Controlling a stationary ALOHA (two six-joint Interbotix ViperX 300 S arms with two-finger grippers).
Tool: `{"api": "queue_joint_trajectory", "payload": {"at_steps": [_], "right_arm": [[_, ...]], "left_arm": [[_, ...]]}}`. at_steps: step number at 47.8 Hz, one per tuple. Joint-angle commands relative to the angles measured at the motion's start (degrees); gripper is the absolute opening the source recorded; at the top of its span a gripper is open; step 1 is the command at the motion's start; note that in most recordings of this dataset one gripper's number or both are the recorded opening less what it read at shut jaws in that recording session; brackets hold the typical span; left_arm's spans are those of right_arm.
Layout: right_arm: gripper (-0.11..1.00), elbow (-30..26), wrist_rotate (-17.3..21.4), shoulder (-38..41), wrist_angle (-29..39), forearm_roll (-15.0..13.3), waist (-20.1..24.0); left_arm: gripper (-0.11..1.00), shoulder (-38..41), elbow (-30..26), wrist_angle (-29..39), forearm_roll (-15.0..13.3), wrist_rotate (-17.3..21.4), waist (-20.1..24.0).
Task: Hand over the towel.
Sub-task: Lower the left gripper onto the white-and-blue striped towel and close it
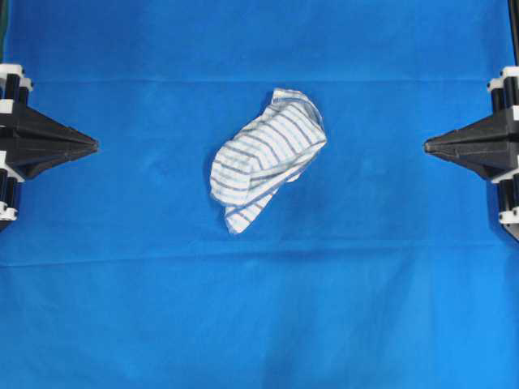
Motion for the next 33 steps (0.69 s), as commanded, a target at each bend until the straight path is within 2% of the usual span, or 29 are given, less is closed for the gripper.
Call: {"api": "queue_joint_trajectory", "payload": {"at_steps": [1,16,24,33], "right_arm": [[0.00,-1.5,-0.1,0.3,-0.2,0.2,0.0],[0.00,-2.5,-0.4,0.3,0.5,0.1,0.1],[0.00,-2.6,0.0,0.4,0.5,0.1,0.1],[0.00,-2.7,0.0,0.4,0.8,0.1,0.1]], "left_arm": [[0.00,0.4,-0.6,-0.6,-0.8,0.4,0.1],[0.00,3.7,-1.8,-3.0,-0.8,0.3,0.1],[0.00,10.8,-5.4,-2.5,-1.3,-0.5,0.6],[0.03,22.6,-10.6,-1.2,-1.5,-1.9,1.7]]}}
